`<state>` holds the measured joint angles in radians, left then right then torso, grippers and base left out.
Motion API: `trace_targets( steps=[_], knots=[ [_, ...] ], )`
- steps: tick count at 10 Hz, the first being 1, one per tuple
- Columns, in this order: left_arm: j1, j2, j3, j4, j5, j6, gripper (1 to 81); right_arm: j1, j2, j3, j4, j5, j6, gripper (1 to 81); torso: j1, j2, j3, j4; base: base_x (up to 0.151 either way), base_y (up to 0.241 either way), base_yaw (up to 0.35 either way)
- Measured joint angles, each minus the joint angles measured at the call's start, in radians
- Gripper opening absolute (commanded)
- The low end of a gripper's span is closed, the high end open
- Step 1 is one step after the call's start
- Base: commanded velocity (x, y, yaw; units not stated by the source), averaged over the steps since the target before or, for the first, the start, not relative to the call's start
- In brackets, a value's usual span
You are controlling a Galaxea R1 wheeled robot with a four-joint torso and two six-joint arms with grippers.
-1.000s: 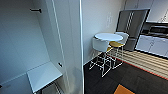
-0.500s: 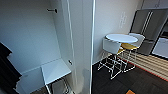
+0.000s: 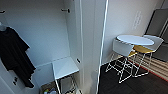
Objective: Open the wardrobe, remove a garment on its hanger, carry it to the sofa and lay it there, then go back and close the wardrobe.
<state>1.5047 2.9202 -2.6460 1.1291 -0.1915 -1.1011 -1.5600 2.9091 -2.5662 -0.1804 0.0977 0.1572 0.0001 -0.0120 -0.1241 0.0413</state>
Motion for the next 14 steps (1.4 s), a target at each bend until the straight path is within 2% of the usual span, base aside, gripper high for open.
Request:
trace_targets(
  steps=[14],
  knots=[
    [0.001, 0.009, -0.001, 0.000, 0.004, 0.001, 81.1, 0.000, 0.020, -0.033, 0.000, 0.000, 0.000, 81.1, 0.000, 0.000, 0.000, 0.000, 0.000, 0.000, 0.296]
  ],
)
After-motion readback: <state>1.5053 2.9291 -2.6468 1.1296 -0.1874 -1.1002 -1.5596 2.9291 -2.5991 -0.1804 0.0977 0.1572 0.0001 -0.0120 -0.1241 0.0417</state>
